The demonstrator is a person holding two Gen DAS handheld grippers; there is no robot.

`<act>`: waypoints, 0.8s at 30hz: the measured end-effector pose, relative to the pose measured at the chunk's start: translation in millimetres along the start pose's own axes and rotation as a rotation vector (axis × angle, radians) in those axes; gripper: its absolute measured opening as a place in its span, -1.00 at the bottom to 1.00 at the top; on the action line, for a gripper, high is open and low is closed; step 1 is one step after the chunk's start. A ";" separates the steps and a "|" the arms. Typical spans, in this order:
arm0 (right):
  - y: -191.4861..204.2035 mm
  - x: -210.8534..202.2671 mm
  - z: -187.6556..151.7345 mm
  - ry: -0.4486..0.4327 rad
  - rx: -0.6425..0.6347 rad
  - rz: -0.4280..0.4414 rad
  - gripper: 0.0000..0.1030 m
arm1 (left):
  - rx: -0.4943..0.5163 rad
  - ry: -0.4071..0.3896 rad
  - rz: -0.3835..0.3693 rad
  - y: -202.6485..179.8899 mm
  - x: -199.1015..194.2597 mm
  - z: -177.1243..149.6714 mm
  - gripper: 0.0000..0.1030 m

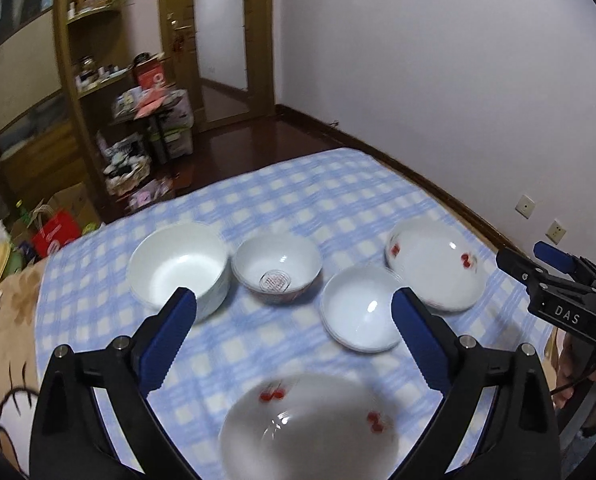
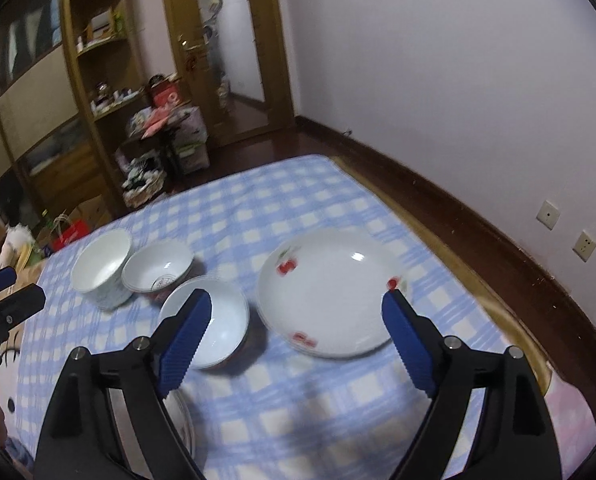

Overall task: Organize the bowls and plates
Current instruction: 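Move both grippers to the other cherry plate and close on its rim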

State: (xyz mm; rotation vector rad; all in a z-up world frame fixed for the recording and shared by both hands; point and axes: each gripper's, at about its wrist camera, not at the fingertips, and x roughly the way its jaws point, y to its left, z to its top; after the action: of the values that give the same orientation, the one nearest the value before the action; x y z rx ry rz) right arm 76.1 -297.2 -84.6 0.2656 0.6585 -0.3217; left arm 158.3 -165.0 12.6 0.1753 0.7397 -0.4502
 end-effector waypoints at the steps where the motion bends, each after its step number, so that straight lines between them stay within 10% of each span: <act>1: -5.7 3.2 5.2 -0.006 0.007 -0.001 0.77 | 0.013 0.002 -0.003 -6.9 9.2 8.2 0.88; 24: -79.4 93.0 14.9 0.038 0.128 -0.050 0.77 | 0.094 0.242 -0.123 -98.8 179.7 55.8 0.88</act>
State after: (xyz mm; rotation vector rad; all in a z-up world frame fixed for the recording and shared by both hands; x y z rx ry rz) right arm 124.0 -394.4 -143.3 0.3788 0.6835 -0.4089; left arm 264.0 -330.1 -69.3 0.2765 0.9714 -0.5879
